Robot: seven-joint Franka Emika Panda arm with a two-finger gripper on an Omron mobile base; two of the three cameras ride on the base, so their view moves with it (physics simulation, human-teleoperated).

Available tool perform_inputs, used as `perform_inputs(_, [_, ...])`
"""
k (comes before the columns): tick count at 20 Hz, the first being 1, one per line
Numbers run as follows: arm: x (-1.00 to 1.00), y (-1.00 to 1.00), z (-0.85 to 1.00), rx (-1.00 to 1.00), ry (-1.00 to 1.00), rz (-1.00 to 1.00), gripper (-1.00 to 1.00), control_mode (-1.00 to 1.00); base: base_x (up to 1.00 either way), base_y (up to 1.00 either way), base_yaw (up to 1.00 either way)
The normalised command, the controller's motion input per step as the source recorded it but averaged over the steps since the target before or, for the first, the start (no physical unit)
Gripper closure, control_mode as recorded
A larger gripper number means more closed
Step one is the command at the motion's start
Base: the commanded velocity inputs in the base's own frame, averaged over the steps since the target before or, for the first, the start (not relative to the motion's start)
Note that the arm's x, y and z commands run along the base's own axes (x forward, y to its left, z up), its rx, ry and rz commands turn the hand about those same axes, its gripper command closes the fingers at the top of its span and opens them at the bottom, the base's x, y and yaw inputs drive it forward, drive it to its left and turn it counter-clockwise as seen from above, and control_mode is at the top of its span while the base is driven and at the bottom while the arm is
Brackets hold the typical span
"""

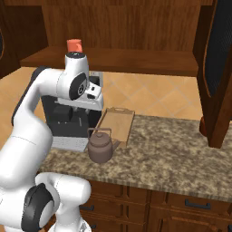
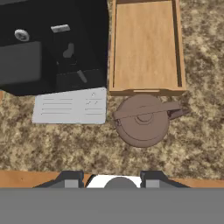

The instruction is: Pick the kettle from the counter and place it on the tray. Then pick the mug from the cabinet and place it on the tray. Then close the cabinet doors.

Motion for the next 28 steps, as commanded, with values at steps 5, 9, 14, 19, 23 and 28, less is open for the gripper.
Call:
perform_inputs(5, [-0.21, -0.25, -0.16, 0.01, 0.00, -0.20, -1.00, -1.00, 0.00, 0.00, 0.00])
perform_inputs(9, [-0.26, -0.19, -0.22, 0.03, 0.01, -0.56, -1.00, -1.00, 0.00, 0.00, 0.00])
perform_inputs(14, [0.00, -0.12, -0.17, 0.04, 0.03, -0.41, -1.00, -1.00, 0.00, 0.00, 0.00])
perform_inputs(19, [0.27, -0.20, -0.22, 0.15, 0.04, -0.13, -1.00, -1.00, 0.00, 0.00, 0.00])
perform_inputs(23, [0.41, -0.06, -0.31, 0.11, 0.00, -0.16, -1.00, -1.00, 0.00, 0.00, 0.00])
perform_inputs(28, [0.26, -0.09, -0.25, 0.11, 0.00, -0.12, -1.00, -1.00, 0.00, 0.00, 0.00])
